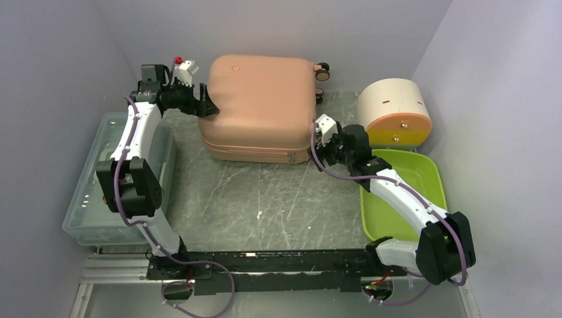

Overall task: Open, take out, and arrange the luggage
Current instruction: Adjust the luggage at the center of the board.

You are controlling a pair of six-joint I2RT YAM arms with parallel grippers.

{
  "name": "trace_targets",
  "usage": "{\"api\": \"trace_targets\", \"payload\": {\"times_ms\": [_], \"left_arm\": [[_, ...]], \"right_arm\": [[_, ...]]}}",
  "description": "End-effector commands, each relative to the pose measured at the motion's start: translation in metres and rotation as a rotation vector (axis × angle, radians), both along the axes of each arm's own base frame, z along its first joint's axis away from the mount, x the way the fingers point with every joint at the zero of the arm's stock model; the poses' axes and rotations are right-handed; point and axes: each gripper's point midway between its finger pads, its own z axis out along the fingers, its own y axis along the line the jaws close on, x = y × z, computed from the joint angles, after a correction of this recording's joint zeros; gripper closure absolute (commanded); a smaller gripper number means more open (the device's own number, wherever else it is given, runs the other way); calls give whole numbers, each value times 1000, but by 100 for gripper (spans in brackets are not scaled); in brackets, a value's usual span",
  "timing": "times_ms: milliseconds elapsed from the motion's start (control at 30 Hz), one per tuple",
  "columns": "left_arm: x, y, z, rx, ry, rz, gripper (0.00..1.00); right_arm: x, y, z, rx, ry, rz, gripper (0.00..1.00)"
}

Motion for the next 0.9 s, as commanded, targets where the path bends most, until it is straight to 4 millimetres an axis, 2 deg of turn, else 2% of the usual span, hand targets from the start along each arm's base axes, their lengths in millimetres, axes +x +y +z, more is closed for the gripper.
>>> {"api": "trace_targets", "payload": {"times_ms": [0,167,300,333,433,633,867], "left_arm": [[-31,0,-11,11,80,17,1],[-42,-4,17,-10,16,15,1],[-47,-4,21,-14,3,25,1],[-48,-4,19,-13,5,27,1],[-50,-4,15,-11,9,29,1],[-51,-4,9,-2,-1,41,1],[-55,-5,8,5,-11,38,1]], "right_arm": [[-3,24,30,126,-144,101,15],[-32,49,-13,172,-58,246,21],[-53,62,-40,193,-44,332,20],[-53,63,-41,185,-74,330,19],[-46,64,-34,153,-197,285,18],[-39,71,-38,59,-336,235,23],[-13,64,-42,-59,-373,78,41]]}}
